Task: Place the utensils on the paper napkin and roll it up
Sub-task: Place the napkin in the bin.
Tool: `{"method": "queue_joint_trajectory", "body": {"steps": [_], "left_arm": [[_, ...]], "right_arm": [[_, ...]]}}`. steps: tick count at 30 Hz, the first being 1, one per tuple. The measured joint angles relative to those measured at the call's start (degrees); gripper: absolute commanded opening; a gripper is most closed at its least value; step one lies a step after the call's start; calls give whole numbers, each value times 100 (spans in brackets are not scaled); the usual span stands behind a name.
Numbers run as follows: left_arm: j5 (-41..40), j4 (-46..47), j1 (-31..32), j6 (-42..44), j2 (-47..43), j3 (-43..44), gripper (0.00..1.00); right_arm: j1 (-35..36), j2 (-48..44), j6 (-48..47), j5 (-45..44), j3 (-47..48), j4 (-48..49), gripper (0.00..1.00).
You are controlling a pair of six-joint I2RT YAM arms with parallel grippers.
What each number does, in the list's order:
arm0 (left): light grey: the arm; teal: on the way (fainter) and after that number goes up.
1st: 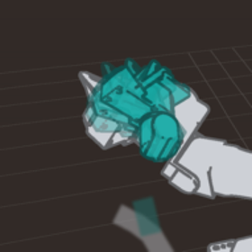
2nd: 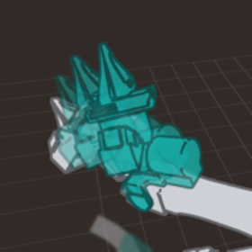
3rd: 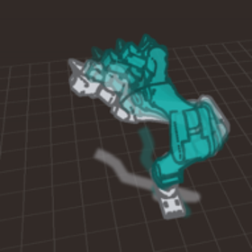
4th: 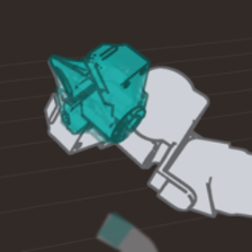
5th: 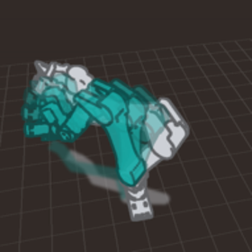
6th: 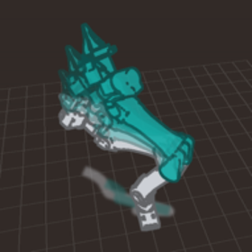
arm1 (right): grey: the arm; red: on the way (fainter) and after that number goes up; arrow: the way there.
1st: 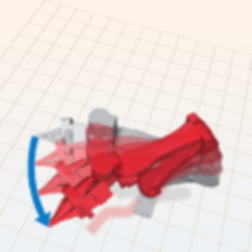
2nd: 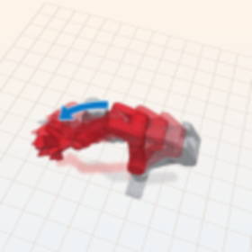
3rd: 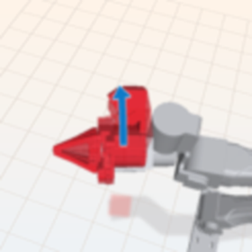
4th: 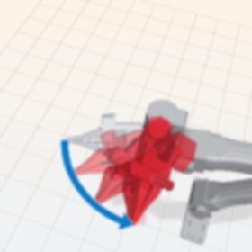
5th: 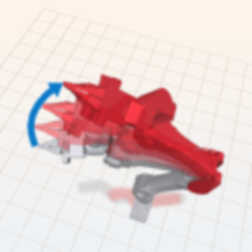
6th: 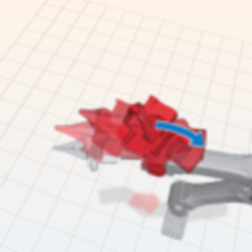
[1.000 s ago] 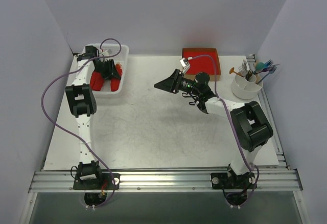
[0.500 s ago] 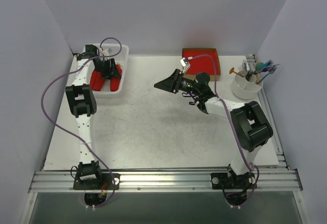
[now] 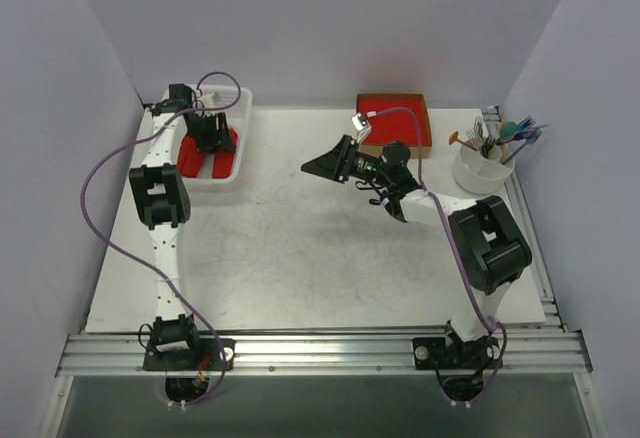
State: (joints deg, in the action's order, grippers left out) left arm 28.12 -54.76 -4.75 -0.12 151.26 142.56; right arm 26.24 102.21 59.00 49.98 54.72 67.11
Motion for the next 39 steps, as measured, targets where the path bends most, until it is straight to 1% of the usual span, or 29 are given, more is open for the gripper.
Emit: {"method": "queue_joint_trajectory", "body": {"steps": [2, 4, 6, 12, 16, 25, 27, 33, 35, 37, 38, 39], "left_arm": [[-107, -13, 37, 37, -17, 0, 63], [-203, -17, 72, 66, -31, 0, 68], [-267, -17, 101, 74, -44, 0, 70], [-413, -15, 136, 83, -92, 0, 72], [-527, -13, 133, 98, -120, 0, 75], [-935, -13, 129, 136, -227, 0, 77], [-994, -13, 133, 142, -262, 0, 80], [-1062, -13, 155, 151, -437, 0, 84], [-1058, -13, 162, 133, -503, 0, 85], [-1058, -17, 166, 114, -570, 13, 90], [-1058, -35, 168, 96, -608, 22, 92], [-1064, -52, 168, 72, -654, 24, 97]], "right_arm": [[0, 0, 15, 4, 0, 13, 54], [0, 0, 33, 4, 0, 35, 54], [0, 2, 48, 7, 0, 50, 54], [0, 4, 85, 7, 0, 85, 54], [0, 26, 96, 7, 0, 90, 54], [0, 79, 101, 17, 0, 122, 54], [0, 79, 101, 28, 0, 131, 54], [0, 79, 101, 44, 0, 131, 54], [0, 79, 101, 44, 0, 131, 56], [0, 79, 103, 44, 0, 131, 70], [0, 79, 90, 44, 0, 125, 74], [0, 79, 70, 42, 0, 116, 79]]}}
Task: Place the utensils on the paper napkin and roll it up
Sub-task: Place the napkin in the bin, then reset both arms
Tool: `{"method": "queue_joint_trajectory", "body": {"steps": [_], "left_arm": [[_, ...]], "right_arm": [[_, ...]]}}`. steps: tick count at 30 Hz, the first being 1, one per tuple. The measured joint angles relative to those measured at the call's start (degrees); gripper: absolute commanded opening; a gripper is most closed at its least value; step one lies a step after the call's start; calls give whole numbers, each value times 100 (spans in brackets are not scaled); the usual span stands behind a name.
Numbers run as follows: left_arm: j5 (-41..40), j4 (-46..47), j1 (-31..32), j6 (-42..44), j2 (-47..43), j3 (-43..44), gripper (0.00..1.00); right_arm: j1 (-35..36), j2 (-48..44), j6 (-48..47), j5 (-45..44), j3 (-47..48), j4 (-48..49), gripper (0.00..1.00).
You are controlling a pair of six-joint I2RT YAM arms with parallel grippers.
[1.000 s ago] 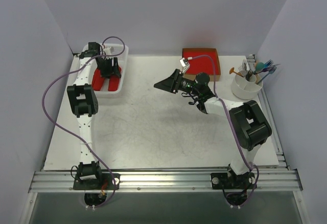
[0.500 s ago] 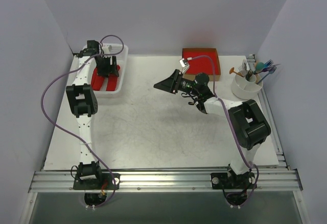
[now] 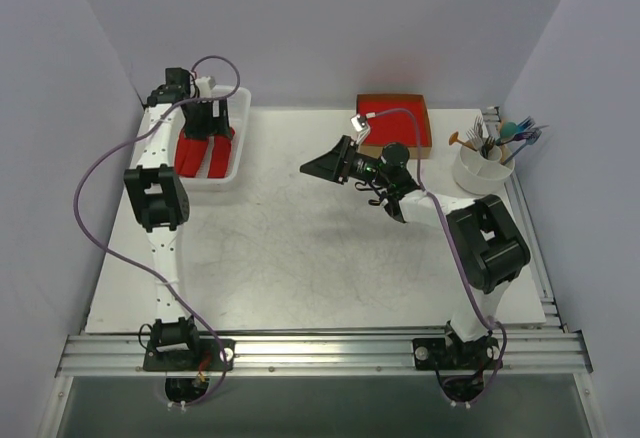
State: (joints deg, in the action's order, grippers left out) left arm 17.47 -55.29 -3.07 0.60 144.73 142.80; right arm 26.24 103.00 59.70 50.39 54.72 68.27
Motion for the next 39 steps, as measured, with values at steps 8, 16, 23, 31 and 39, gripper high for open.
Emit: {"method": "queue_joint_trajectory", "body": {"steps": [8, 16, 23, 31, 39], "left_arm": [[-411, -11, 0, -549, -1827, -1502, 94], [-809, 1132, 402, -1231, -5495, -5007, 94], [-734, 2306, 772, -1965, -8070, -8054, 94], [-621, 2920, 769, -2599, -10378, -9427, 94], [-573, 3101, 769, -2898, -11801, -10310, 94]], "right_arm": [[11, -142, -804, -258, 0, -927, 100], [50, -1021, -1781, -1075, 0, -2253, 100], [162, -2218, -2680, -2076, -273, -3364, 100], [310, -4004, -3370, -3117, -1045, -3956, 100], [323, -5263, -3563, -3825, -1967, -4249, 100]]}}
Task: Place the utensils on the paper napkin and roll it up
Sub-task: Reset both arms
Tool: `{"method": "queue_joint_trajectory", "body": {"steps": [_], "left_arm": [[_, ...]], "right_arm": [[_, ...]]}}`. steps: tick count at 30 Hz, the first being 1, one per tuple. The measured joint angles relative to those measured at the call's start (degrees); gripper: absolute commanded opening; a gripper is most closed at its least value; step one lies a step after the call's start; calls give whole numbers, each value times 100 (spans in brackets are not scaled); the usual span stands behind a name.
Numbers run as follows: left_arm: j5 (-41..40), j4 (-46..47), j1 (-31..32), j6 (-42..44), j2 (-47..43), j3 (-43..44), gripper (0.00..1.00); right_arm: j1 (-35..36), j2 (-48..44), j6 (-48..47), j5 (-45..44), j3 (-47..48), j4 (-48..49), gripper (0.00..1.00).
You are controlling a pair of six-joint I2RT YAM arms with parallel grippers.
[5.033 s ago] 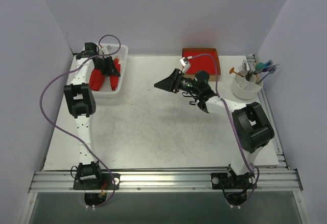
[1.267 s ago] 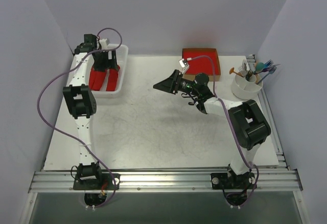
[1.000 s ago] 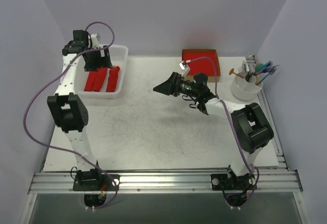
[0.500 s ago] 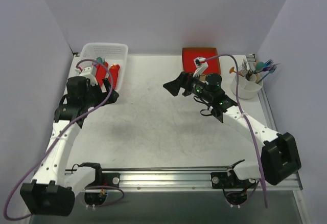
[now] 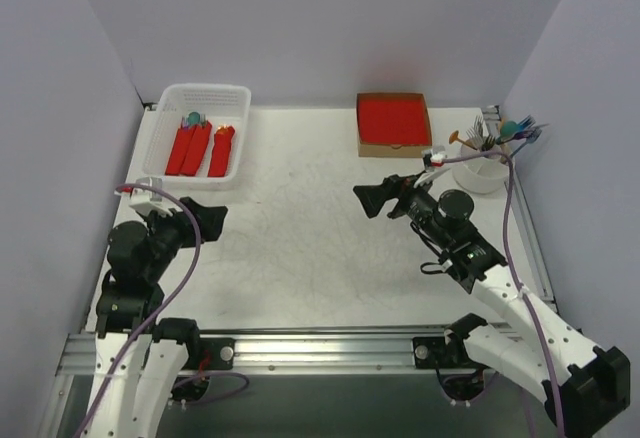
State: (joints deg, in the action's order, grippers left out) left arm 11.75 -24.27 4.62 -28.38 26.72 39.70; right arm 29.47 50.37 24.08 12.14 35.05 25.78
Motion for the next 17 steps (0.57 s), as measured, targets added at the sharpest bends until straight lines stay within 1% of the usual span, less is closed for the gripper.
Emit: {"method": "queue_joint_trajectory", "body": {"steps": [4, 8, 15, 17], "left_arm": [[44, 7, 0, -74, -514, -240, 94], [48, 11, 7, -122, -914, -299, 94], [46, 4, 15, -125, -977, -299, 94], [44, 7, 17, -125, -977, -299, 94]], "right_arm": [[22, -264, -22, -166, -122, -74, 100], [24, -376, -17, -269, -205, -90, 100], [24, -426, -15, -321, -289, -138, 97], [24, -455, -13, -321, -299, -136, 100]]}}
